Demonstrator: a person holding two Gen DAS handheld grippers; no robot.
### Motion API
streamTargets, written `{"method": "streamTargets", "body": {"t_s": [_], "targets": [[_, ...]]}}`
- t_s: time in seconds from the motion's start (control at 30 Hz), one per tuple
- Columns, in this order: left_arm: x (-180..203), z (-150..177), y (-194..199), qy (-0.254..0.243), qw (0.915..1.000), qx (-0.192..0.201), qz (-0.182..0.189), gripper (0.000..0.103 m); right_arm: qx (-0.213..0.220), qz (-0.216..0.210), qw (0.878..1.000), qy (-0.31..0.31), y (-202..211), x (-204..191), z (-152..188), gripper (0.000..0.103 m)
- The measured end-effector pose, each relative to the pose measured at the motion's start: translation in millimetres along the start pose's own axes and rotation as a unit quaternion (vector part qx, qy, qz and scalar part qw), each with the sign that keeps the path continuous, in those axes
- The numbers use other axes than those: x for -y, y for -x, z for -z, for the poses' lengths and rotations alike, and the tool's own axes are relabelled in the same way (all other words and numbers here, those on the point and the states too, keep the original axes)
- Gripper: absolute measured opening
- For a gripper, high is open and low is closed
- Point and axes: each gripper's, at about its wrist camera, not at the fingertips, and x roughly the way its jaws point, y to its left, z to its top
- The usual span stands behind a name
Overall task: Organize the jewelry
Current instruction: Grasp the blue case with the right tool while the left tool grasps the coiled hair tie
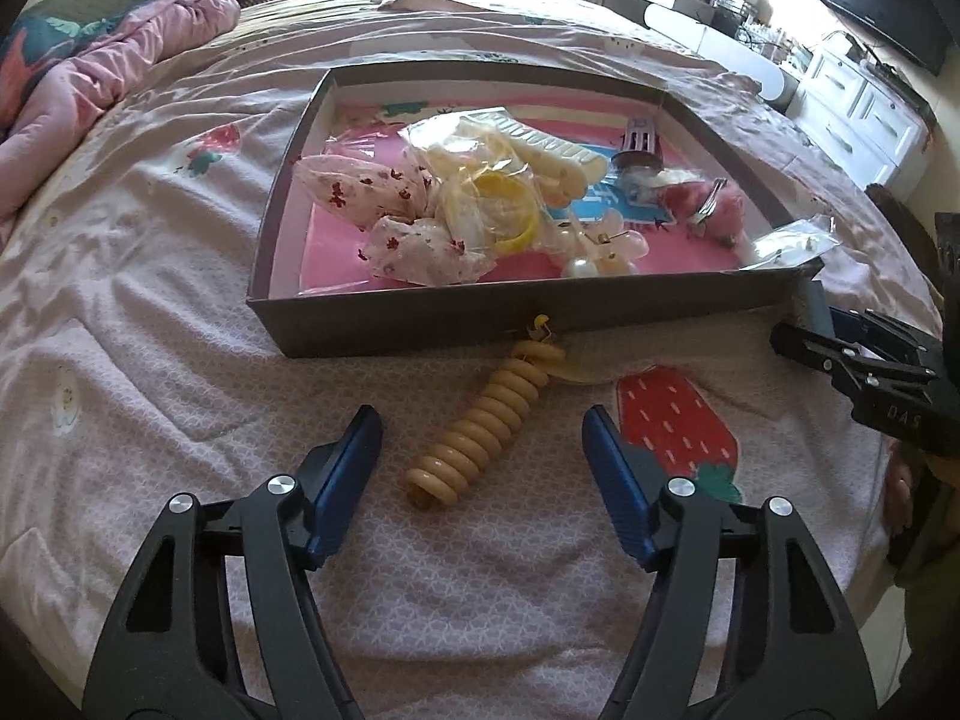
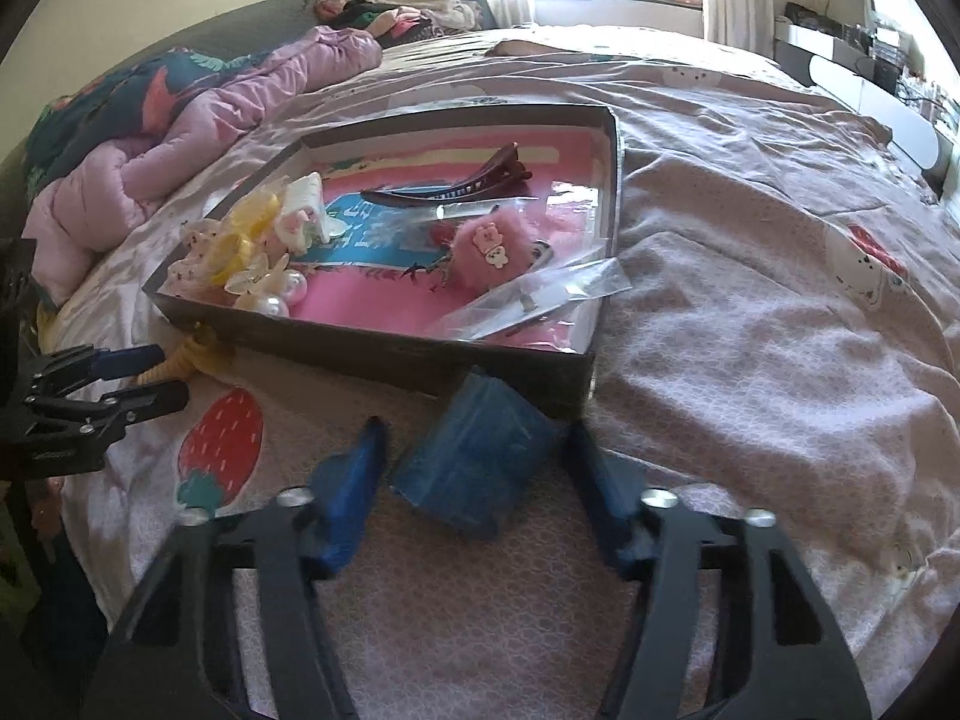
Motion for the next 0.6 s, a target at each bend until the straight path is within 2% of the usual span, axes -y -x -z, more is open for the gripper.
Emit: {"method": "streamTargets", "body": {"t_s": [0.13,0.3,0.6], "targets": [[4.0,1.2,-2.4,-0.012,0.9999,-0.007,-0.002,0.030,-0.001,-0.011,1.000,0.014,1.9,-5.9,1.1,0.044],[10.2,6.0,1.8,-0.026,0.9995,-0.012,0.011,0.013,-0.001,-0.030,0.999,0.034,7.6,-21.6,6.8,0.043],[9.5,9.7,26.5,-0.013,0.9993,0.007,0.034,0.011,0.005,-0.069,0.995,0.073,22.6,-59.0,8.7,0.039]]}}
